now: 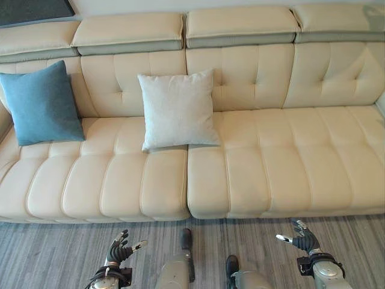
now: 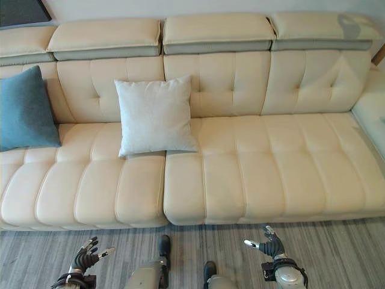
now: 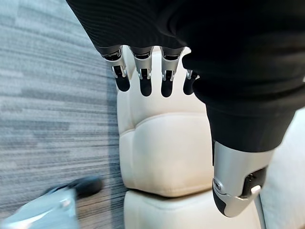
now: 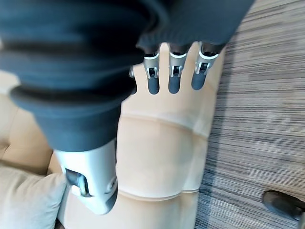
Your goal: Pick up all the scattered cushions and arrange them neatly on the sofa.
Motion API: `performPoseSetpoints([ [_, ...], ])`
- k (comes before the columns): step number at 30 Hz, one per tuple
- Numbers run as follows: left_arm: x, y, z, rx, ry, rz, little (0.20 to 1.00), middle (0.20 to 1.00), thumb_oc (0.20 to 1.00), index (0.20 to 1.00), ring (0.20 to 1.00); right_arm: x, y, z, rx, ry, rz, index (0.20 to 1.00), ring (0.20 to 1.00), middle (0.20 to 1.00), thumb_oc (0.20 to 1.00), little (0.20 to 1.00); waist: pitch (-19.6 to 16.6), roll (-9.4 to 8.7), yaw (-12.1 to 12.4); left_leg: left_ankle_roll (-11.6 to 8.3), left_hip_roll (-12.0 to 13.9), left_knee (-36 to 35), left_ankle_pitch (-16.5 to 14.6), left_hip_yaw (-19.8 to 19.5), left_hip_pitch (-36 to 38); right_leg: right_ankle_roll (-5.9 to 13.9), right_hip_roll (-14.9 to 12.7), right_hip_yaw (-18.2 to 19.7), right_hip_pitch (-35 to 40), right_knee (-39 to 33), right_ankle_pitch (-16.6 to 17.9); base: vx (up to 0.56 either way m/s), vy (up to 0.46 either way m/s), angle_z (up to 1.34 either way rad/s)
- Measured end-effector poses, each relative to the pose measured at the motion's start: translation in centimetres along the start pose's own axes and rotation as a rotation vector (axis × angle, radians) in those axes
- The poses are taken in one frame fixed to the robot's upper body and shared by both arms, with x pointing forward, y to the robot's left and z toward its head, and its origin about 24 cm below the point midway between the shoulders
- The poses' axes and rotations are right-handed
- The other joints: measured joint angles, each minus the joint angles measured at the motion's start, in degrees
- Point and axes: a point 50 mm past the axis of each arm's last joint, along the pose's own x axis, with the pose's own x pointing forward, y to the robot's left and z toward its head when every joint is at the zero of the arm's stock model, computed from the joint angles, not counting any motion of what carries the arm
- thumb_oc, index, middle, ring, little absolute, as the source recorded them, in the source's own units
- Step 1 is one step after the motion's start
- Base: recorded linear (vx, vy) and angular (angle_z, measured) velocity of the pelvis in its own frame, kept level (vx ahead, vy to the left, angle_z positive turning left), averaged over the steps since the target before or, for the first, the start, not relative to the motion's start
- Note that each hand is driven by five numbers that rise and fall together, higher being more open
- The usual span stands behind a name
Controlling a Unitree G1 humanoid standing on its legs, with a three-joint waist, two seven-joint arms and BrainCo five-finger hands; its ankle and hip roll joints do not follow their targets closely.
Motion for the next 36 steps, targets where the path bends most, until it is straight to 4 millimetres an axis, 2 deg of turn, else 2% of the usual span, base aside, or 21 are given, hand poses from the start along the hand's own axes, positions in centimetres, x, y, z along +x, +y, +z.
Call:
performPoseSetpoints([
  [4,0.1,-0.6,0.4,-0.012,-0.015,-0.015,1.0,1.0,1.0,1.0,1.0,0.2,0.0,0.5,0.001,-0.013,-0.002,1.0,1.0,1.0,1.0,1.0,-0.3,1.44,-1.8,1.27,0.3,-8.7,-0.4,-4.2,10.8,1.6,2.1,2.4,-1.4,-1.5,2.1,0.0,0.038,-0.27],
  [5,0.4,-0.7,1.0,-0.012,-0.032,-0.018,1.0,1.0,1.0,1.0,1.0,0.4,0.3,0.6,0.012,-0.015,0.002,1.0,1.0,1.0,1.0,1.0,0.1,0.77,-2.1,2.52,0.7,-9.6,-0.8,-3.7,11.2,2.65,2.3,3.3,-2.0,-1.8,2.2,0.05,0.069,-0.36],
  [7,0.8,-0.9,1.6,-0.009,-0.049,-0.028,1.0,1.0,1.0,1.0,1.0,0.3,0.8,0.5,0.041,-0.011,0.007,1.0,1.0,1.0,1.0,1.0,0.0,-0.71,-2.4,3.05,0.3,-9.8,-0.6,-1.8,11.5,3.77,1.9,3.8,-2.4,-3.2,3.6,0.03,0.083,-0.46],
  [12,0.8,-0.9,1.9,-0.005,-0.057,-0.03,1.0,1.0,1.0,1.0,1.0,0.1,0.7,-0.1,0.099,0.012,-0.012,1.0,1.0,1.0,1.0,1.0,-0.5,-1.45,-3.7,3.71,-1.0,-11.1,-0.5,2.4,13.4,4.83,1.7,7.2,-1.7,-6.5,7.3,0.0,0.089,-0.52],
  [13,0.6,-0.8,1.5,-0.002,-0.039,-0.03,1.0,1.0,1.0,1.0,1.0,0.1,0.9,0.0,0.118,0.009,-0.011,1.0,1.0,1.0,1.0,1.0,-0.5,-1.56,-3.9,4.01,-1.2,-11.2,-0.6,4.9,14.6,4.97,2.3,10.3,-1.8,-6.8,8.9,-0.02,0.058,-1.03],
  [16,0.6,-0.8,1.4,0.0,-0.033,-0.034,1.0,1.0,1.0,1.0,1.0,0.4,1.4,0.6,0.166,-0.004,-0.007,1.0,1.0,1.0,1.0,1.0,-0.4,-1.77,-4.4,4.69,-0.9,-11.4,-1.5,11.3,16.0,5.65,2.0,12.3,-2.6,-8.3,8.7,-0.04,-0.003,-1.26],
  [17,0.7,-0.7,2.0,0.003,-0.05,-0.034,1.0,1.0,1.0,1.0,1.0,0.7,1.9,1.0,0.185,-0.012,-0.002,1.0,1.0,1.0,1.0,1.0,-0.5,-2.26,-4.6,4.26,-0.1,-11.1,-1.5,16.8,16.2,5.06,1.6,9.6,-4.1,-8.8,6.5,-0.04,-0.059,-1.49],
  [18,0.6,-0.5,1.9,0.006,-0.051,-0.03,1.0,1.0,1.0,1.0,1.0,0.9,2.2,1.4,0.202,-0.02,0.003,1.0,1.0,1.0,1.0,1.0,-0.5,-1.78,-3.5,4.45,0.9,-11.3,-1.4,18.6,16.3,5.2,1.5,6.7,-4.8,-7.6,5.8,0.06,-0.076,-2.01],
  [19,0.8,-0.1,2.4,0.018,-0.062,-0.025,1.0,1.0,1.0,1.0,1.0,1.2,3.0,2.2,0.233,-0.04,0.015,1.0,1.0,1.0,1.0,1.0,-0.4,-1.5,-2.9,4.42,3.1,-10.6,-1.5,23.4,16.5,5.33,0.3,-2.5,-6.8,-3.8,5.2,0.08,-0.035,-1.57],
  [20,0.9,0.0,2.5,0.02,-0.064,-0.023,1.0,1.0,1.0,1.0,1.0,1.1,3.1,2.3,0.238,-0.042,0.018,1.0,1.0,1.0,1.0,1.0,-0.3,-1.36,-3.4,4.38,4.0,-10.6,-1.5,25.0,17.0,4.95,-0.5,-6.6,-7.1,-1.6,4.3,0.1,-0.137,-1.76],
  [21,0.8,0.2,2.7,0.03,-0.073,-0.022,1.0,1.0,1.0,1.0,1.0,1.0,3.5,1.9,0.243,-0.025,0.024,1.0,1.0,1.0,1.0,1.0,-0.2,-0.88,-2.2,4.2,4.6,-11.6,-1.6,27.4,19.1,4.46,-2.5,-14.8,-6.5,2.4,2.1,0.04,-0.168,-1.25],
  [22,0.8,0.3,2.8,0.032,-0.074,-0.02,1.0,1.0,1.0,1.0,1.0,1.0,3.6,1.8,0.242,-0.02,0.024,1.0,1.0,1.0,1.0,1.0,-0.7,-1.69,-2.3,3.03,5.7,-11.0,-2.2,30.8,20.1,4.14,-3.9,-17.6,-6.0,4.4,0.9,0.04,-0.168,-1.91],
  [23,0.4,0.6,1.9,0.034,-0.05,-0.012,1.0,1.0,1.0,1.0,1.0,1.0,3.7,1.7,0.238,-0.011,0.027,1.0,1.0,1.0,1.0,1.0,-1.8,-1.55,-0.8,1.61,6.5,-11.1,-2.4,35.5,21.9,3.34,-6.7,-25.9,-5.5,8.1,-1.5,0.13,-0.194,-1.84],
  [24,0.2,1.1,1.5,0.052,-0.038,-0.006,1.0,1.0,1.0,1.0,1.0,0.9,3.8,1.8,0.239,-0.018,0.024,1.0,1.0,1.0,1.0,1.0,-2.7,-3.0,-0.4,2.15,6.2,-9.7,-3.3,35.9,22.3,3.01,-8.4,-26.4,-4.7,7.9,-1.3,0.17,-0.205,-1.65],
  [25,0.2,1.1,1.5,0.054,-0.035,-0.011,1.0,1.0,1.0,1.0,1.0,0.7,3.5,1.3,0.236,-0.004,0.014,1.0,1.0,1.0,1.0,1.0,-3.2,-4.04,-1.0,2.3,6.3,-9.0,-3.9,34.4,22.6,2.25,-8.4,-25.9,-4.3,6.5,1.1,0.24,-0.342,-1.19],
  [27,0.2,-0.5,0.8,0.042,-0.008,-0.052,1.0,1.0,1.0,1.0,1.0,0.8,2.8,1.2,0.221,0.0,-0.006,1.0,1.0,1.0,1.0,1.0,-3.1,-2.38,-0.6,3.2,9.5,-3.6,-4.2,28.6,21.9,0.13,-4.5,-20.2,-4.2,5.6,1.5,0.19,-0.355,-1.14],
  [30,0.4,-2.7,1.4,0.01,-0.025,-0.111,1.0,1.0,1.0,1.0,1.0,0.4,1.8,0.4,0.195,0.021,-0.034,1.0,1.0,1.0,1.0,1.0,-3.0,-1.02,-2.8,1.77,12.7,9.2,-3.4,21.5,17.6,-0.99,-3.3,-18.4,-3.1,4.7,-0.1,0.18,-0.217,-0.48],
  [32,0.4,-3.6,1.6,0.011,-0.035,-0.145,1.0,1.0,1.0,1.0,1.0,0.0,1.3,-0.4,0.177,0.051,-0.044,1.0,1.0,1.0,1.0,1.0,-2.8,-0.64,-3.5,-0.89,14.9,17.5,-3.0,18.0,14.7,-1.77,-1.6,-17.0,-1.1,2.7,-0.2,0.3,-0.135,-0.46],
  [33,0.4,-3.6,1.7,0.011,-0.037,-0.145,1.0,1.0,1.0,1.0,1.0,0.1,1.2,-0.3,0.176,0.048,-0.048,1.0,1.0,1.0,1.0,1.0,-2.6,-0.64,-4.0,-0.91,14.1,18.3,-3.5,15.8,13.3,-2.42,-0.9,-15.8,-0.6,1.7,-1.2,0.23,-0.097,-0.48],
  [35,0.7,-4.1,2.6,0.011,-0.069,-0.158,1.0,1.0,1.0,1.0,1.0,0.4,1.2,0.5,0.178,0.02,-0.049,1.0,1.0,1.0,1.0,1.0,-1.8,-1.54,-2.7,0.16,4.8,12.3,-7.9,6.0,8.3,-3.02,-0.3,-11.0,-0.2,-2.2,2.1,0.22,-0.081,-0.73],
  [36,0.7,-4.1,2.6,0.012,-0.069,-0.161,1.0,1.0,1.0,1.0,1.0,0.5,1.2,0.8,0.179,0.007,-0.048,1.0,1.0,1.0,1.0,1.0,-1.1,-1.66,-2.5,0.04,4.3,11.5,-8.1,6.3,6.2,-2.95,0.2,-10.6,0.5,-3.1,1.8,0.26,-0.075,-0.6],
])
